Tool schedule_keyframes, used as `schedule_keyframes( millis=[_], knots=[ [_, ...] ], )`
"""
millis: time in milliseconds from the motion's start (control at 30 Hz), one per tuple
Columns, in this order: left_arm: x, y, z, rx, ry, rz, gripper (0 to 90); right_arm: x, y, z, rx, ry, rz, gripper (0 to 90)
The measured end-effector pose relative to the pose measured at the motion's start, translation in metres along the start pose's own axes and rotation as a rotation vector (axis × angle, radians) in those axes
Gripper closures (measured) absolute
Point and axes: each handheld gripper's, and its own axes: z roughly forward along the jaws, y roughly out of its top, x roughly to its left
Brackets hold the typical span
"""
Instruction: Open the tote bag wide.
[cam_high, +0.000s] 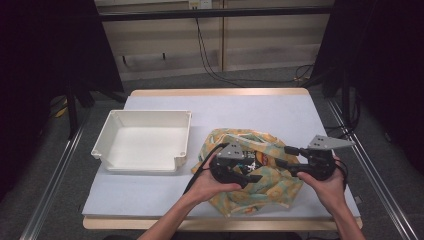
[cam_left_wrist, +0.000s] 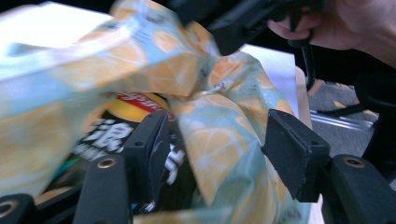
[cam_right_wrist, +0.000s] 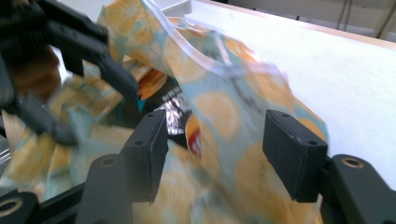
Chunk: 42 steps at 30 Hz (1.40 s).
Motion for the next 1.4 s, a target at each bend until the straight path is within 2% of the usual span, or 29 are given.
schedule_keyframes(
  millis=[100,133,167,200,267,300,333,367,400,433,500,533,633,800,1067,1167,1233,1300,1400],
  knots=[
    [-0.002,-0.003,0.014,0.052,-0.007,0.010,42.1,-0.002,0.005,0.018,0.031,-0.007,-0.016,35.5],
    [-0.003,-0.004,0.017,0.058,0.003,0.020,46.5,-0.005,0.006,0.029,0.055,-0.005,-0.016,35.1],
    [-0.004,-0.005,0.020,0.059,0.009,0.023,46.5,-0.005,0.006,0.029,0.055,-0.005,-0.016,35.1],
    [-0.005,-0.004,0.021,0.063,-0.002,0.028,51.6,-0.006,0.005,0.035,0.069,-0.004,-0.020,35.1],
    [-0.006,-0.004,0.025,0.079,0.011,0.035,61.1,-0.008,0.003,0.043,0.090,-0.018,-0.024,37.7],
    [-0.006,-0.004,0.027,0.091,-0.010,0.039,68.2,-0.010,0.003,0.046,0.092,-0.021,-0.020,42.0],
    [-0.007,-0.005,0.029,0.089,-0.020,0.035,75.9,-0.013,0.002,0.047,0.095,-0.027,-0.013,50.5],
    [-0.010,-0.005,0.030,0.103,-0.034,0.033,84.8,-0.019,0.000,0.049,0.092,-0.037,0.015,61.8],
    [-0.011,-0.006,0.031,0.108,-0.050,0.048,84.8,-0.019,0.000,0.049,0.092,-0.037,0.015,61.8],
    [-0.015,-0.005,0.032,0.104,-0.062,0.048,87.3,-0.023,-0.001,0.049,0.094,-0.047,0.023,67.0],
    [-0.023,-0.004,0.034,0.115,-0.086,0.076,88.4,-0.032,-0.003,0.050,0.096,-0.062,0.035,75.7],
    [-0.027,-0.003,0.035,0.107,-0.100,0.076,88.9,-0.042,-0.005,0.051,0.092,-0.074,0.061,81.1],
    [-0.033,-0.002,0.037,0.109,-0.127,0.097,89.0,-0.049,-0.007,0.053,0.089,-0.084,0.073,84.9],
    [-0.037,-0.007,0.042,0.105,-0.148,0.113,89.1,-0.063,-0.008,0.061,0.087,-0.097,0.092,87.1],
    [-0.044,-0.018,0.052,0.161,-0.177,0.163,90.0,-0.094,-0.008,0.069,0.068,-0.180,0.130,89.1],
    [-0.048,-0.022,0.056,0.195,-0.176,0.188,90.0,-0.097,-0.008,0.072,0.082,-0.196,0.121,89.2],
    [-0.046,-0.022,0.057,0.190,-0.183,0.188,90.0,-0.099,-0.008,0.075,0.083,-0.207,0.119,89.3],
    [-0.044,-0.023,0.057,0.190,-0.184,0.181,90.0,-0.099,-0.010,0.080,0.082,-0.213,0.118,89.2],
    [-0.042,-0.022,0.054,0.175,-0.174,0.157,87.5,-0.096,-0.015,0.087,0.106,-0.194,0.107,88.0]
  ],
)
